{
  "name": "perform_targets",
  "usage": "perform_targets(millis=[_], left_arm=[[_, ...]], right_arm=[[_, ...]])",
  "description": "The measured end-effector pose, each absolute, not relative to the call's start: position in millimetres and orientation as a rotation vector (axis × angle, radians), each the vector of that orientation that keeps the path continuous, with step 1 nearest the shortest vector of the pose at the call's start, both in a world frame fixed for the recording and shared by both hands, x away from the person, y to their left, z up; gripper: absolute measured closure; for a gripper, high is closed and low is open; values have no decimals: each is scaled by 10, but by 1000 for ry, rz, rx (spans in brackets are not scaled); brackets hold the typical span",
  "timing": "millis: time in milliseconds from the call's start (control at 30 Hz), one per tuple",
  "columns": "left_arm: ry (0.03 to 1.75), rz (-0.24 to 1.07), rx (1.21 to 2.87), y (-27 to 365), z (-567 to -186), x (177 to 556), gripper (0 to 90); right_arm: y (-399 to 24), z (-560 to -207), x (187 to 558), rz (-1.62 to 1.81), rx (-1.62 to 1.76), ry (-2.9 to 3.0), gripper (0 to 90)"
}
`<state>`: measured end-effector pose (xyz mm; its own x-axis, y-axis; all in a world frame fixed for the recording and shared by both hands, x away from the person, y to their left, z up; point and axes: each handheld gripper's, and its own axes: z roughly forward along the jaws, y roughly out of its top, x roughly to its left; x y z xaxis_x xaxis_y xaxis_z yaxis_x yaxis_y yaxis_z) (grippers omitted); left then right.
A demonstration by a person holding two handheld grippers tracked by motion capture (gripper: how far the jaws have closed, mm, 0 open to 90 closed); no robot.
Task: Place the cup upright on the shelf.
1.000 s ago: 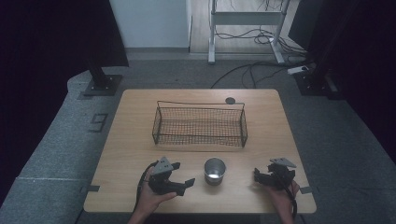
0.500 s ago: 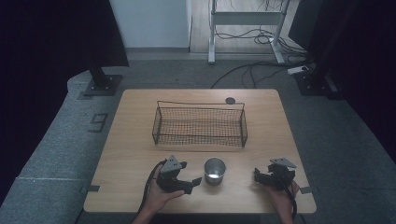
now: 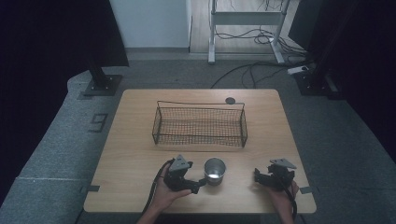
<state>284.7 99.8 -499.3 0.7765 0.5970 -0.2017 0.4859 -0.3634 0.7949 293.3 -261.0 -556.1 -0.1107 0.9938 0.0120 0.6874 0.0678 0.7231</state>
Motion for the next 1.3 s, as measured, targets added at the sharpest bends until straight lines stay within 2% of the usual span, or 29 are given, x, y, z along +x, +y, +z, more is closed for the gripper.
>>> perform_targets(millis=[467, 1000, 1300], left_arm=[[769, 120, 2069, 814, -5066, 2900, 63], [714, 120, 2073, 542, -5172, 3018, 59], [701, 138, 2069, 465, -5215, 3063, 122]], right_arm=[[-2607, -5561, 2926, 807, 1666, 1850, 46], [-2606, -5560, 2922, 808, 1666, 1852, 48], [-2605, -5559, 2919, 811, 1661, 1859, 49]])
